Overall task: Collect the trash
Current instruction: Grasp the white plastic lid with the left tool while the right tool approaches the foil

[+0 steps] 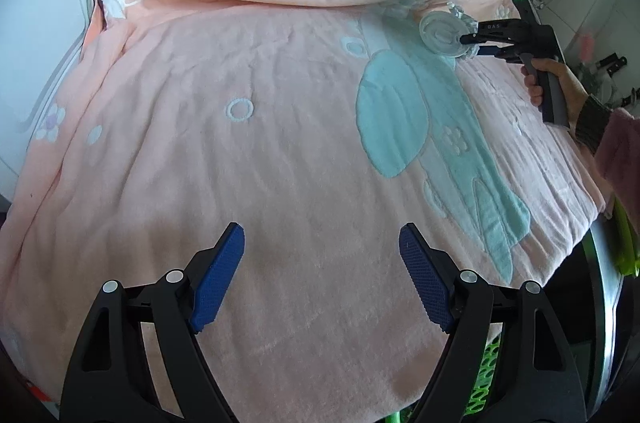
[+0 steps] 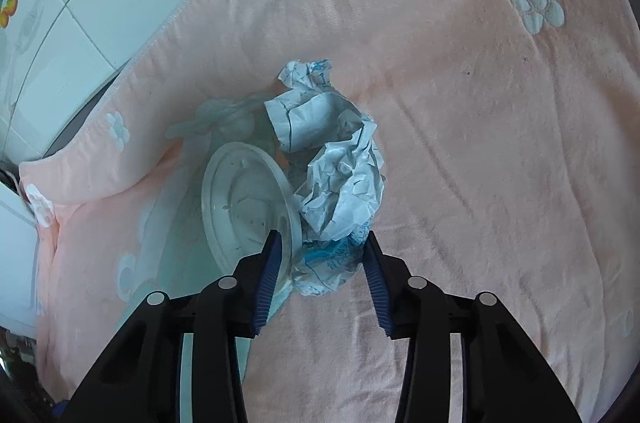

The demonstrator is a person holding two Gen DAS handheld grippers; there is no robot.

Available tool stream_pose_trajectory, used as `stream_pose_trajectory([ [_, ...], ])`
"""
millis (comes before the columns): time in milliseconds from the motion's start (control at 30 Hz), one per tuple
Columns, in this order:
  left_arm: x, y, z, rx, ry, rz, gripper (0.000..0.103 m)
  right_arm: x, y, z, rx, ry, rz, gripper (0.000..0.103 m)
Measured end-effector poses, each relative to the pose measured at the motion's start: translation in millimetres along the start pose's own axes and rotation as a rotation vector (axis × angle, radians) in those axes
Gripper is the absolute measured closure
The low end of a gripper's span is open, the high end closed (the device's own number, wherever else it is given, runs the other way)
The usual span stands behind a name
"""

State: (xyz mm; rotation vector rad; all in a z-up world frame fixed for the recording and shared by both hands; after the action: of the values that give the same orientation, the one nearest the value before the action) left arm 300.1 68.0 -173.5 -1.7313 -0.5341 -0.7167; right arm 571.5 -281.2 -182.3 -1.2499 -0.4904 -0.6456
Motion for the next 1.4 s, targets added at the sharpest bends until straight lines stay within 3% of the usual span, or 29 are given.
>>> stream_pose_trajectory([
  [133, 33.3, 11.3, -7.4, -0.023, 0.015, -0.041, 0.024, -4.9, -0.5, 7.8, -0.022, -0.046, -0.003, 0.069],
  [433, 99.6, 33.3, -39.9, -0.068, 0.102, -0.122, 0.019, -26.6, -27.8, 3.4, 0.018, -0.027, 0.0, 0.073],
  [633, 134.9, 73.9, -79.7, -0.144, 0.148, -0.121, 0.016, -47.3, -42.6, 7.2, 0.048, -0.059, 0.02, 0.073],
  [700, 144.2, 93.1, -95.6, -0.163, 0.178, -0.114, 0.016, -47.1, -47.7, 2.9, 0.047, -0.052, 0.015, 0.065],
  [767, 152.1, 115.7, -111.3, -0.2, 0.192, -0.097, 0.017, -49.2, -55.7, 0.7, 0.052, -0.038, 0.006, 0.05],
  [800, 155.3, 127.5, -119.5, -0.236, 0.192, -0.08, 0.017, -49.7, -57.5, 0.1, 0.054, -0.035, 0.005, 0.048],
  [900, 163.2, 164.8, -137.3, -0.291, 0.177, -0.035, 0.021, -51.8, -58.6, 1.0, 0.038, -0.054, 0.01, 0.048],
  [967, 168.4, 188.4, -144.6, -0.309, 0.158, -0.007, 0.03, -52.5, -59.7, 1.2, 0.027, -0.059, 0.009, 0.048],
  [1233, 171.3, 245.7, -170.4, -0.382, 0.136, 0.06, 0.043, -63.0, -77.7, -5.6, 0.02, -0.059, 0.001, 0.045],
  [1400, 165.4, 257.1, -179.2, -0.479, 0.09, 0.1, 0.069, -65.8, -84.2, -5.8, 0.013, -0.066, -0.005, 0.045],
])
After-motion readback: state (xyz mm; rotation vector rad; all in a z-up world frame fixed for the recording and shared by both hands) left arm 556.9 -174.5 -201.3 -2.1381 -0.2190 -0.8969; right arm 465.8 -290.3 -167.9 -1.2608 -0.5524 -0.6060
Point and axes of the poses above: each gripper's, at about its wrist camera, not at the fingertips, and y roughly the way its jaws point, z to its left, x to its top, the point moved 6 cm from there along y, roughly the way its jaws point, and after that the axes turned 11 degrees about -z, right-handed, at the moved point
